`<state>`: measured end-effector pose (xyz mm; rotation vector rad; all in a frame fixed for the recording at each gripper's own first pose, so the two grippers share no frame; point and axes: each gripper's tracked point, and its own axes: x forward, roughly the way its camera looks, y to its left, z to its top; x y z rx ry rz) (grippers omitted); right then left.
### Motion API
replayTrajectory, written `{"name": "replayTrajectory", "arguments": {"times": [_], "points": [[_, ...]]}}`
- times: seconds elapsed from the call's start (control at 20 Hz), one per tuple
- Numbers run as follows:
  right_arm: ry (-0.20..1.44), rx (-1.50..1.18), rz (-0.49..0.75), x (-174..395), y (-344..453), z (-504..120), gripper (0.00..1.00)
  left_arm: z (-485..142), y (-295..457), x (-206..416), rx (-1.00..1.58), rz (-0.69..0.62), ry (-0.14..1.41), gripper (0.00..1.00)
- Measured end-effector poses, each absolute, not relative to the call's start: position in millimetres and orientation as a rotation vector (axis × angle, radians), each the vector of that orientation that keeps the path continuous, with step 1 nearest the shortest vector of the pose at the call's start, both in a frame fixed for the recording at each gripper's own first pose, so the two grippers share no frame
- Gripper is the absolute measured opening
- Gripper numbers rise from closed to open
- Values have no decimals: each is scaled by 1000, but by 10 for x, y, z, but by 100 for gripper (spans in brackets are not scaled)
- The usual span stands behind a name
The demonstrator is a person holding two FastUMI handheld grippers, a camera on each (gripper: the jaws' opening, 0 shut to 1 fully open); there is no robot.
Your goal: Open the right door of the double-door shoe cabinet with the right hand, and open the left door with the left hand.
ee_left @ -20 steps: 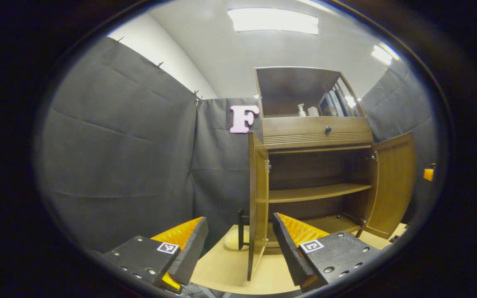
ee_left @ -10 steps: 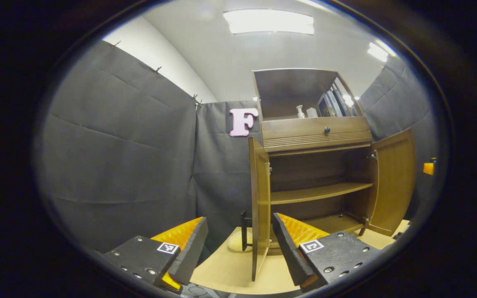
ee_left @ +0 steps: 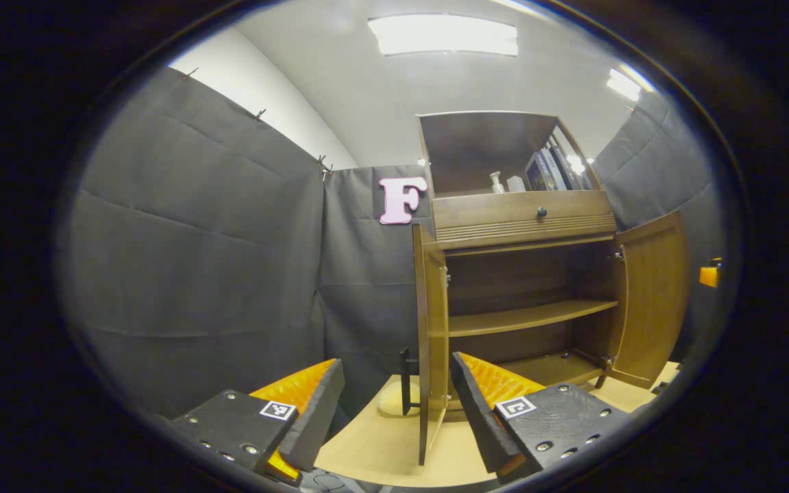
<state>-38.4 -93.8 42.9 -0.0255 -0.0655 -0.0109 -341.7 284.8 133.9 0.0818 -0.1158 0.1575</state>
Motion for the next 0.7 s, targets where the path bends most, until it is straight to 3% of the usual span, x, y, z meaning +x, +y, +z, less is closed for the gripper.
{"name": "replayTrajectory", "arguments": {"times": [0.2,0.25,0.5,0.55,0.7], "points": [[-72,-28,-12,-376,-920,442,98,1317,2847,-3403,76,152,-107,92],[-76,-30,-15,-373,-919,444,93,1315,2846,-3403,76,151,-101,92],[-62,-7,-9,-293,-897,408,98,1333,2862,-3409,78,163,-100,92],[-65,-10,-10,-279,-900,422,92,1339,2862,-3407,77,165,-103,92],[-71,-13,-3,-218,-865,467,92,1349,2883,-3410,89,181,-112,92]]}}
